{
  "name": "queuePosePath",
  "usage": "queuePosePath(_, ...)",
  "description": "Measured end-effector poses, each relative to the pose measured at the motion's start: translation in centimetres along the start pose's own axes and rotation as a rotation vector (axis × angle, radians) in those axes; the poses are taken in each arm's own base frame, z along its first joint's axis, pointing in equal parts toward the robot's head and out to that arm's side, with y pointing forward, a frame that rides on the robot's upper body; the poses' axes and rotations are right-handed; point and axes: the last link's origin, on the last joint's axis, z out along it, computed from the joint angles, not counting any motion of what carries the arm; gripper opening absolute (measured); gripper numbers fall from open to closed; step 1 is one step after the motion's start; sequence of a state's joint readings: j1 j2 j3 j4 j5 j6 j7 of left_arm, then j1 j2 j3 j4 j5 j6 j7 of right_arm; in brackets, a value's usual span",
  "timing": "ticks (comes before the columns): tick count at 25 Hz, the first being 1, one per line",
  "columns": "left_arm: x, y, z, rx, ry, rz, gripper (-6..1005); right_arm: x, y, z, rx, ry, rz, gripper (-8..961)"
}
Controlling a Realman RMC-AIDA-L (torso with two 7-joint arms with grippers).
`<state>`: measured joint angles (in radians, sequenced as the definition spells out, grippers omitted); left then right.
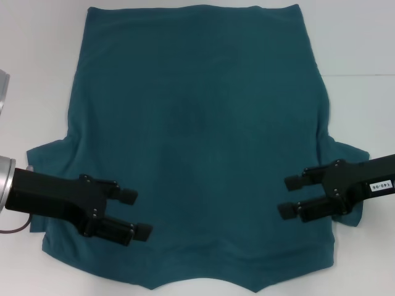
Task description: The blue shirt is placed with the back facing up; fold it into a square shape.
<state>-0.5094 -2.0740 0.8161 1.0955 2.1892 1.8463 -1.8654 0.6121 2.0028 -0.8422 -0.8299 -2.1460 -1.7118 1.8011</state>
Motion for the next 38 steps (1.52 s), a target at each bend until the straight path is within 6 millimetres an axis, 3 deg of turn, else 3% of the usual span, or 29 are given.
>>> queuePosePath(18,0.4,-0.3,0.0,0.016,0.009,-0.009,946,-0.4,-0.2,-0.2,0.01,-0.018,0.009,855)
queuePosePath(25,0.6,-3.9,-3.1,0.253,0.17,-0.302,945,-2.3,-2.2,-1.9,0.115,-0.177,0.255,855)
queuePosePath(30,-0.2,-4.9,-5.3,0.304,0.291,-0.542,946,-4.6,-3.0,-1.9,0.133,-0.216,0.445,855)
queuePosePath(38,-3.9,-6.6,-6.6,0.34,0.436,-0.831,946,-7.0,-5.7,-0.9,0.214,-0.232,0.573,855)
